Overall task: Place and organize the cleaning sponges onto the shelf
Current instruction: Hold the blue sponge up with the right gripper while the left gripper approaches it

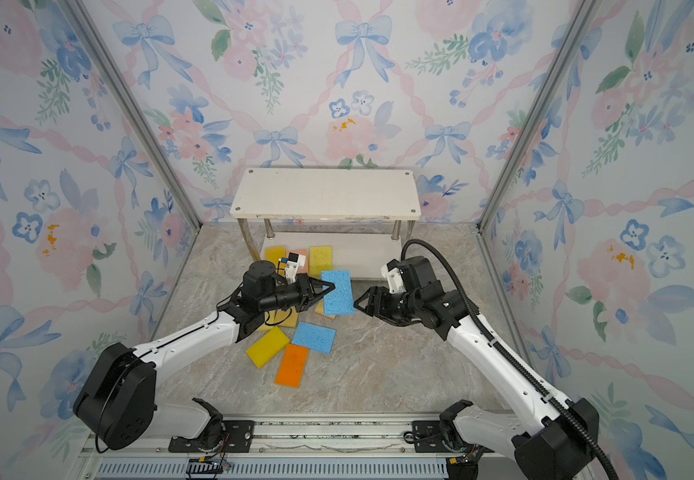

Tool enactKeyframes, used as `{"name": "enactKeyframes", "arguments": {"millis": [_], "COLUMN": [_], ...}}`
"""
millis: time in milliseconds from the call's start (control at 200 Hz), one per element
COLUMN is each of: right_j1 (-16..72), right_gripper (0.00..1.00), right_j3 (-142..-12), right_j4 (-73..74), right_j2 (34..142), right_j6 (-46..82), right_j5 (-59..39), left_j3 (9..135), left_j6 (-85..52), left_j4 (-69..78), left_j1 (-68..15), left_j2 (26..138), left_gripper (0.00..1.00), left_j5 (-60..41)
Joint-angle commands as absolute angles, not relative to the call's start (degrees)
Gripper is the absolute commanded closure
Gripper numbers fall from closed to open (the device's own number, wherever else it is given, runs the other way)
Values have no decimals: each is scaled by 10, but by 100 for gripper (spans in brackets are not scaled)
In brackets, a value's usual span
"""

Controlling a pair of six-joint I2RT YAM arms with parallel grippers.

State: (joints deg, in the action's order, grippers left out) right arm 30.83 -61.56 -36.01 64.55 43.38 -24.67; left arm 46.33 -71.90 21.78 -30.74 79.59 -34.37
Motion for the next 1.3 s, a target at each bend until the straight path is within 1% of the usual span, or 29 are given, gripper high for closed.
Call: {"name": "enactKeyframes", "arguments": {"millis": [0, 75, 255, 410, 525, 805, 1085, 1295], "right_j1": [339, 355, 374, 375, 372, 372, 373, 372], "right_gripper": [26, 23, 24, 29, 35, 44, 49, 49], "right_j3": [-607, -621, -607, -590, -586, -589, -582, -581], "right_j4": [-360, -371, -318, -290, -270, -235, -233, -263], "right_j2": [627, 637, 651, 648, 666, 695, 705, 702], "right_j6": [466, 455, 475, 481, 482, 494, 500, 496], "right_j5": [-216, -209, -212, -204, -220, -221, -212, -195], "left_j3": [454, 453, 459, 461, 459, 463, 476, 479], "left_j6": [-719, -720, -722, -727, -729, -731, -732, -733], "left_j4": [227, 228, 227, 227, 227, 227, 228, 227], "left_j1": [-312, -312, -313, -313, -313, -313, -313, -313], "left_j2": [800, 798, 797, 793, 790, 790, 797, 796], "left_gripper": [89, 89, 89, 89, 89, 89, 90, 90], "left_j5": [-321, -320, -321, -323, -321, -324, -332, -332]}}
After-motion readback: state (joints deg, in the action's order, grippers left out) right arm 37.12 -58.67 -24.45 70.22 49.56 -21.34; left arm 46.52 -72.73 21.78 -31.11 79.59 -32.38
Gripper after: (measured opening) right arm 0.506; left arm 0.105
